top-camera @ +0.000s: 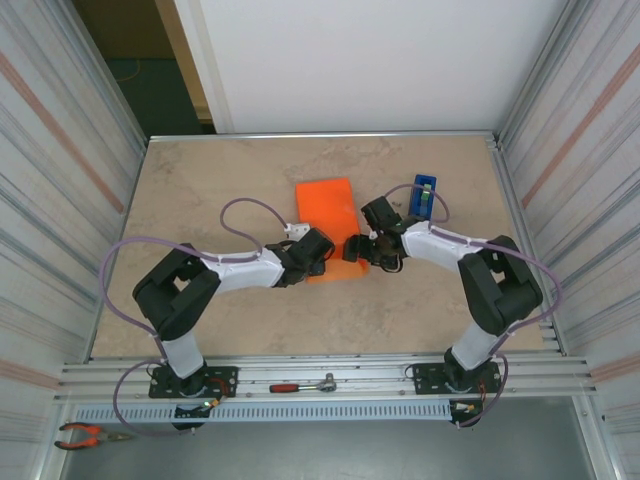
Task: Wrap the gift box in paper
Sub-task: Fold the third fold of the wrapping paper on the gift box.
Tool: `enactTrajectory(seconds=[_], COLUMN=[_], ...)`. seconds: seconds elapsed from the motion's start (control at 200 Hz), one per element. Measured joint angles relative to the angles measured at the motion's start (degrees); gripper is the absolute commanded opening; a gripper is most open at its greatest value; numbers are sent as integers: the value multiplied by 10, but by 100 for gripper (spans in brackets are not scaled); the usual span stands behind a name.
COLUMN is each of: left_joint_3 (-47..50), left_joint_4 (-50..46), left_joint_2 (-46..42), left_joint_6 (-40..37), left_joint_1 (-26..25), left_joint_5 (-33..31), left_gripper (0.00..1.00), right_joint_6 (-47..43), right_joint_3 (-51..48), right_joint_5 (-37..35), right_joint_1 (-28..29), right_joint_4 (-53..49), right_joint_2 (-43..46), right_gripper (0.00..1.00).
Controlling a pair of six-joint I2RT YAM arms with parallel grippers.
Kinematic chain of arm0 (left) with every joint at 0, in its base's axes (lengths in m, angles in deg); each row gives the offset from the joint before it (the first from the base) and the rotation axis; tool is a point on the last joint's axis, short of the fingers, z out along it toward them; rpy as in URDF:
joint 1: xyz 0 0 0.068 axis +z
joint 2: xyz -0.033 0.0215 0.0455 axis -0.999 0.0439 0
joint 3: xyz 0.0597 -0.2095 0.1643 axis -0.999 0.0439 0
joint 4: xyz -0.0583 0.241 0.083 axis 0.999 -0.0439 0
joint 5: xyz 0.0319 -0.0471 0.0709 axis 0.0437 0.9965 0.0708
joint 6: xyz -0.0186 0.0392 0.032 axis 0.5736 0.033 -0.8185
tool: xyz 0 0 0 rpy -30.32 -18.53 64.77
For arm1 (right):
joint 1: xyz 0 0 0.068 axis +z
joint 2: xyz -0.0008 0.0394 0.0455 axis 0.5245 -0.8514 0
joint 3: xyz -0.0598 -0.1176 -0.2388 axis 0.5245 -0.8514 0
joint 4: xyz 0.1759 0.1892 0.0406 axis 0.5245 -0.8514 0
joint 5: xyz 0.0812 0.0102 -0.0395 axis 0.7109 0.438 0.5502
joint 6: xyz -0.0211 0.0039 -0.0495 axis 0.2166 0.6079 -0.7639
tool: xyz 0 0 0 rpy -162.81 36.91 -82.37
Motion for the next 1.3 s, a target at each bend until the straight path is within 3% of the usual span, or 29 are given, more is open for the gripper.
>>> enactTrajectory(seconds=[0.306, 0.546, 0.792, 1.298], left_joint_3=[0, 0, 0, 0], left_joint_4=[-5, -4, -4, -4], left_joint_2=[9, 11, 16, 16], left_joint_6=[0, 0, 0, 0], left_joint_1=[-1, -1, -1, -1], left_joint_5=[-19, -19, -19, -18], left_gripper=[56, 55, 55, 55], right_joint_6=[-1, -1, -15, -9], right_joint_3=[-21, -68, -56, 11], right_joint_5=[-46, 36, 54, -33], right_joint_1=[-13, -64, -24, 6], right_joint_4=[-7, 48, 59, 60], right_joint_2=[95, 96, 38, -64], right_gripper=[98, 100, 81, 48])
